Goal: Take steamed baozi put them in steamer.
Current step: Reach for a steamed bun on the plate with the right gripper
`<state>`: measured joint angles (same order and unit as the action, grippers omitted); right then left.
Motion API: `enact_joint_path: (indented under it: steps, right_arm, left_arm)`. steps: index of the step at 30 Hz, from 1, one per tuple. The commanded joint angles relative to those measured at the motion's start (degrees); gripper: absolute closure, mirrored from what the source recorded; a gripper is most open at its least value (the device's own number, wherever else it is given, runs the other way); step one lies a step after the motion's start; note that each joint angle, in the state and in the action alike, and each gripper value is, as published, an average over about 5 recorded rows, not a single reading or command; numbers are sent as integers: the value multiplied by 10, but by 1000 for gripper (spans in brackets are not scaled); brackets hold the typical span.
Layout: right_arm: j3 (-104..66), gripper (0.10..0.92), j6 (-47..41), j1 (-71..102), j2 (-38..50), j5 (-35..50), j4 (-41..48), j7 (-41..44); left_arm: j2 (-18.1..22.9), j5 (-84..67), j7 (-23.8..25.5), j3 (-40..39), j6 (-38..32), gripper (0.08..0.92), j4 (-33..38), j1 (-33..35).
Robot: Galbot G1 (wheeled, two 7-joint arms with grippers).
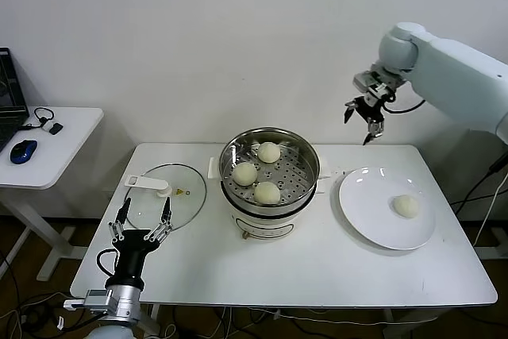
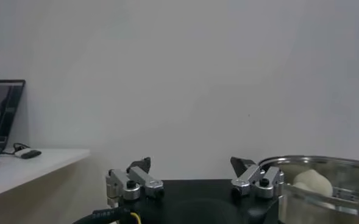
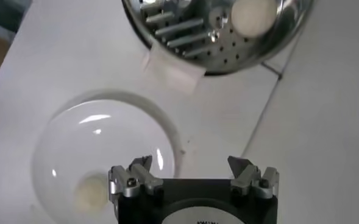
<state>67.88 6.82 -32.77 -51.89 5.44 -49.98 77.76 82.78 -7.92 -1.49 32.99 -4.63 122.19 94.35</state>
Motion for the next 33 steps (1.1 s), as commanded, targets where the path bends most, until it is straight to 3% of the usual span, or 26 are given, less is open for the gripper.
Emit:
enact_joint_path:
  steps: [1,14,33]
  right_arm:
    - [-56,203,-62,89,90,-23,32,4]
    - [-175,203,8,221,126,-195,48,-8]
    - [-369,203,53,332,54,-297,166,-41]
  left_arm:
    - [0,1,0,0,0,177,2,1]
    - [3,5,0,-2,-1,177,3,5]
    - [4,11,0,-4,0,177,1,9]
